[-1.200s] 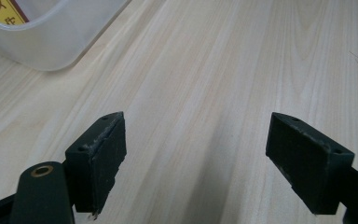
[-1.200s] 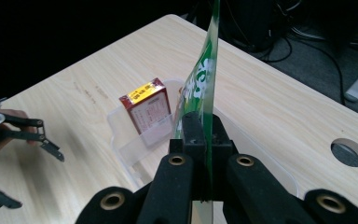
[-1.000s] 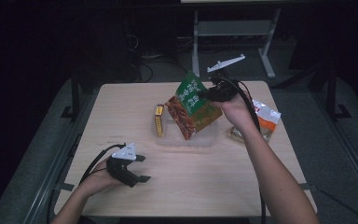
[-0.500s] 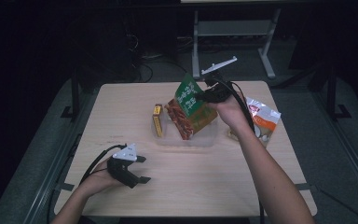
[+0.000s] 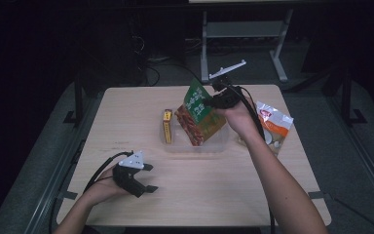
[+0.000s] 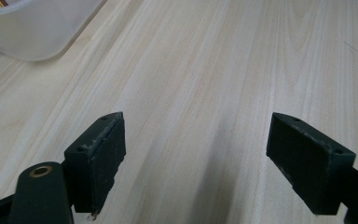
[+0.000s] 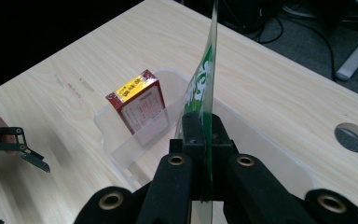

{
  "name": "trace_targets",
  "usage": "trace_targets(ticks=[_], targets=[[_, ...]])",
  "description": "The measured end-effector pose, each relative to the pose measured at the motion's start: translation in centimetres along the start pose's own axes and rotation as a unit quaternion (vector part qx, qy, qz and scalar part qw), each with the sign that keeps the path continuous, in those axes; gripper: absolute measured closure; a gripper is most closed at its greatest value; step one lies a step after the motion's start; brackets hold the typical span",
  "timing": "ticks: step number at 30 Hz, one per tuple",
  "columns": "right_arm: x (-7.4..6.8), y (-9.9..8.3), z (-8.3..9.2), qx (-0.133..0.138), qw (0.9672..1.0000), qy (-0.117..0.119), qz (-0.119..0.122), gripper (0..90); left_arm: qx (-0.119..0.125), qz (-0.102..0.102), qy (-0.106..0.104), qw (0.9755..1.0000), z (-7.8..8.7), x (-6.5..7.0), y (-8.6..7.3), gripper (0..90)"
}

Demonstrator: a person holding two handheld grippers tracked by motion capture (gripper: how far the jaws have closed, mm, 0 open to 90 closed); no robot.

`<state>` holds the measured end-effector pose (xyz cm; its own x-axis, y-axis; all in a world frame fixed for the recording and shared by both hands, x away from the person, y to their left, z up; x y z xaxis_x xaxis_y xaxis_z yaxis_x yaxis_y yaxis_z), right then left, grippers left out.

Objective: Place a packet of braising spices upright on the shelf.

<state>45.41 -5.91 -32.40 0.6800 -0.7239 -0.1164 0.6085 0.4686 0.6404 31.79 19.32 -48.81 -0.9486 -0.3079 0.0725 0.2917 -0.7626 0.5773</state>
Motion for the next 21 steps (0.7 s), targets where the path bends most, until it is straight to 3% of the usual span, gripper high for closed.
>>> trace_targets(ticks=[5,10,12,21], targets=[[0.0,0.5,-0.3,0.001,1.0,0.008,-0.001,88.6,0.002,0.0,-0.001,1.0,-0.1,0.0,0.0,19.1],[-0.3,0.7,0.0,0.011,0.9998,0.018,-0.005,81.9,-0.002,-0.001,-0.002,1.0,-0.2,0.2,-0.1,19.1],[-0.5,0.3,0.3,0.014,0.9996,0.023,-0.001,77.7,-0.002,-0.001,-0.003,1.0,-0.2,0.2,-0.1,19.1],[-0.7,-2.5,1.7,0.02,0.9989,0.041,0.015,74.0,-0.008,-0.004,-0.004,1.0,-0.3,0.3,-0.1,19.1]])
Point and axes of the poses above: each handheld gripper's, and its own axes: z roughly backward along the jaws, y roughly out of its top, x roughly to its right, the point moved 6 cm from there along -z, roughly forward along the jaws, and after that the axes turned 8 degrees about -x, right-handed, at the moved point
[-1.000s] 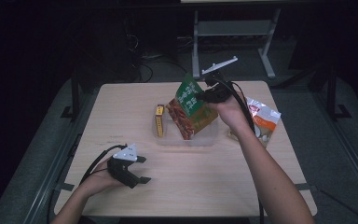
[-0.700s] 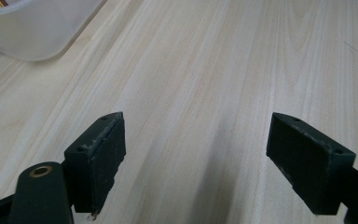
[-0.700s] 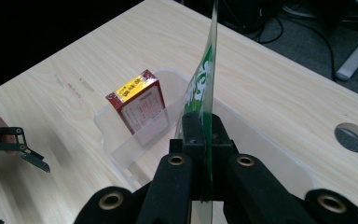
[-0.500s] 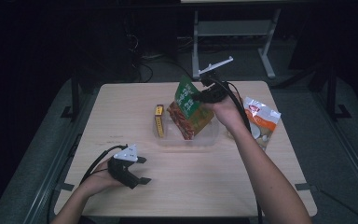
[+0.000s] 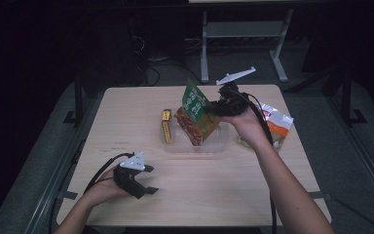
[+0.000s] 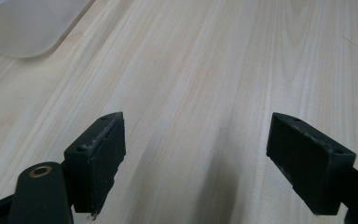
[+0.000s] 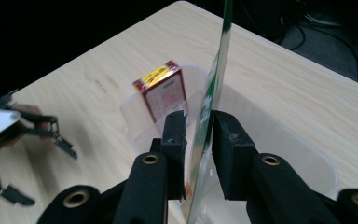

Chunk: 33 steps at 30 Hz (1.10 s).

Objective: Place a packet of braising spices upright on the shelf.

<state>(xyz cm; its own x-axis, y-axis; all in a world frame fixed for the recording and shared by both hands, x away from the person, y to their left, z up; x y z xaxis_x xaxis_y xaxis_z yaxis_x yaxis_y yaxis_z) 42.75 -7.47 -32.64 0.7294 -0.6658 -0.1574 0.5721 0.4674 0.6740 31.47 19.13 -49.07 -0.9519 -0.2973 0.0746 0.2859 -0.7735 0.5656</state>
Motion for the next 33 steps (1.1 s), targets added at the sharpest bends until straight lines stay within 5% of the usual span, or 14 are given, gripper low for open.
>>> trace_targets(ticks=[12,33], targets=[[0.6,-2.2,0.8,0.0,1.0,0.005,0.007,86.5,0.0,0.001,0.002,1.0,0.0,0.0,0.0,19.1],[-0.6,1.4,-0.5,-0.008,0.9985,-0.025,0.047,90.0,0.004,0.004,0.001,1.0,0.2,-0.3,-0.1,19.0]])
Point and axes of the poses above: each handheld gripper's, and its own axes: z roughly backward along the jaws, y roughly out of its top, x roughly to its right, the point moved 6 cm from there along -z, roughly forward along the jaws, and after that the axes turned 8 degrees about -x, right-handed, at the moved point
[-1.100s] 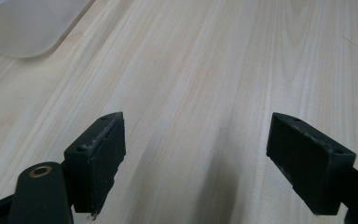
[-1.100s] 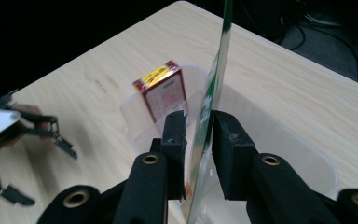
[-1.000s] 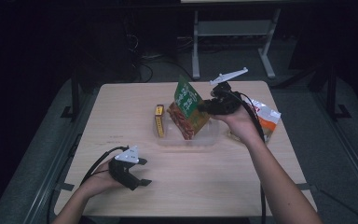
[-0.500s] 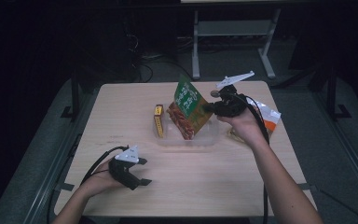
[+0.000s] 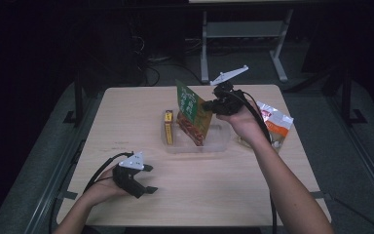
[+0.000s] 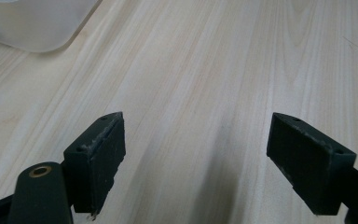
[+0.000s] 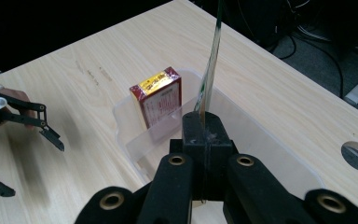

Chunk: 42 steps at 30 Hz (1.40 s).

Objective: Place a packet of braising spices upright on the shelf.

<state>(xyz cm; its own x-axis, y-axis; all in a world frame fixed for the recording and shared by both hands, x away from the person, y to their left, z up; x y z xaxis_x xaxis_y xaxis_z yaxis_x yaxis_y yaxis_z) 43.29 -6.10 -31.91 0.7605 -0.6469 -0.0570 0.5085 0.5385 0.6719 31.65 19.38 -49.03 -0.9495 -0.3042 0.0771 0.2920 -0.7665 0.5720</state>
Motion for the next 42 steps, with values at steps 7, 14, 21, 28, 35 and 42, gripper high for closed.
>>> trace_targets(ticks=[7,14,21,28,35,42], targets=[[0.3,0.4,-0.4,0.002,1.0,0.006,-0.007,90.0,0.0,0.0,0.001,1.0,-0.1,0.1,0.0,18.9],[0.6,0.2,-0.3,0.022,0.9995,0.014,-0.019,74.8,0.0,0.013,-0.005,0.9999,-0.1,-0.1,0.0,15.9],[0.3,-0.5,0.0,0.027,0.9995,0.009,-0.01,37.1,0.007,0.03,-0.01,0.9995,-0.2,-0.3,0.2,13.8],[-0.4,-2.2,0.6,0.034,0.999,0.031,-0.005,24.4,0.01,0.034,-0.006,0.9993,-0.3,-0.3,0.2,13.7],[-1.0,-4.6,1.0,0.037,0.9987,0.036,-0.002,21.4,0.008,0.028,-0.002,0.9996,0.0,-0.6,0.1,13.8],[-1.3,-8.2,0.9,0.035,0.9989,0.032,0.001,19.8,0.012,0.028,0.007,0.9995,-0.2,-0.2,-0.1,13.9]])
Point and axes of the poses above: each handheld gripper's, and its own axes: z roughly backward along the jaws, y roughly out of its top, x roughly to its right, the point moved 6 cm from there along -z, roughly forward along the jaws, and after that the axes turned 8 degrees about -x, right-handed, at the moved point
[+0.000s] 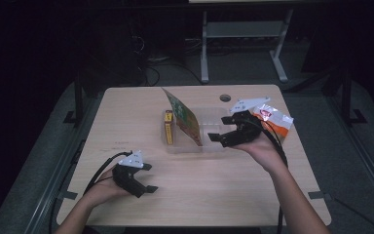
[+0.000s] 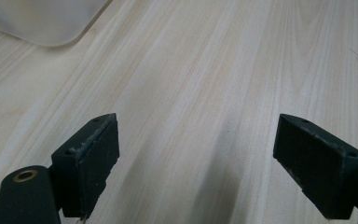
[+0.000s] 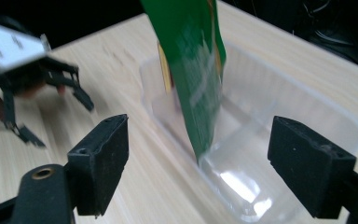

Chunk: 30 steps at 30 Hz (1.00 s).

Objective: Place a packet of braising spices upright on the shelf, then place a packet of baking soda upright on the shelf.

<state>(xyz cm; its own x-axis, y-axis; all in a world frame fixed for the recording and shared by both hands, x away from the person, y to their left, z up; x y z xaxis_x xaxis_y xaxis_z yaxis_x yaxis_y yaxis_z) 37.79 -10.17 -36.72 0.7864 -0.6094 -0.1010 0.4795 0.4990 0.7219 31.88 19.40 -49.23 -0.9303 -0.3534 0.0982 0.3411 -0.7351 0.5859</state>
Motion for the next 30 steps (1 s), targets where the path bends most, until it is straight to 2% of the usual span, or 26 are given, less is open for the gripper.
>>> trace_targets(ticks=[8,11,14,15,17,19,21,23,26,29,30], targets=[[0.6,-4.5,0.1,-0.017,0.9997,-0.006,-0.015,19.7,0.001,-0.002,0.001,1.0,-0.2,0.1,0.1,14.0],[1.1,-6.0,0.0,-0.024,0.9992,-0.01,-0.031,20.1,0.0,-0.003,0.002,1.0,-0.2,0.1,0.0,14.0],[1.8,-7.3,-0.1,-0.034,0.9986,-0.017,-0.037,20.3,-0.006,-0.009,0.005,0.9999,-0.2,0.1,-0.1,14.0],[2.0,-7.7,0.0,-0.04,0.9982,-0.023,-0.039,20.8,-0.002,-0.001,0.002,1.0,-0.3,0.2,0.0,14.1],[2.7,-8.3,0.0,-0.046,0.9976,-0.027,-0.043,24.4,-0.006,-0.007,0.004,1.0,-0.4,0.2,-0.1,14.1],[3.4,-8.8,0.1,-0.053,0.9969,-0.025,-0.052,34.5,-0.006,-0.007,0.004,0.9999,-0.4,0.2,-0.1,14.2],[4.2,-9.1,0.1,-0.059,0.9964,-0.041,-0.045,44.1,-0.006,-0.008,0.002,0.9999,-0.5,0.3,0.0,14.2],[5.3,-9.7,0.0,-0.069,0.9948,-0.056,-0.05,54.8,-0.005,-0.005,0.002,1.0,-0.5,0.3,-0.1,14.2],[6.7,-10.2,0.2,-0.066,0.9934,-0.07,-0.063,72.0,-0.006,-0.007,0.004,0.9999,-0.3,0.3,-0.1,14.2],[8.4,-10.6,0.8,-0.063,0.9907,-0.1,-0.068,87.1,-0.007,-0.009,0.004,0.9999,-0.3,0.4,-0.1,14.3],[9.2,-10.8,1.0,-0.061,0.9894,-0.109,-0.074,89.7,-0.007,-0.01,0.005,0.9999,-0.4,0.4,-0.1,14.3]])
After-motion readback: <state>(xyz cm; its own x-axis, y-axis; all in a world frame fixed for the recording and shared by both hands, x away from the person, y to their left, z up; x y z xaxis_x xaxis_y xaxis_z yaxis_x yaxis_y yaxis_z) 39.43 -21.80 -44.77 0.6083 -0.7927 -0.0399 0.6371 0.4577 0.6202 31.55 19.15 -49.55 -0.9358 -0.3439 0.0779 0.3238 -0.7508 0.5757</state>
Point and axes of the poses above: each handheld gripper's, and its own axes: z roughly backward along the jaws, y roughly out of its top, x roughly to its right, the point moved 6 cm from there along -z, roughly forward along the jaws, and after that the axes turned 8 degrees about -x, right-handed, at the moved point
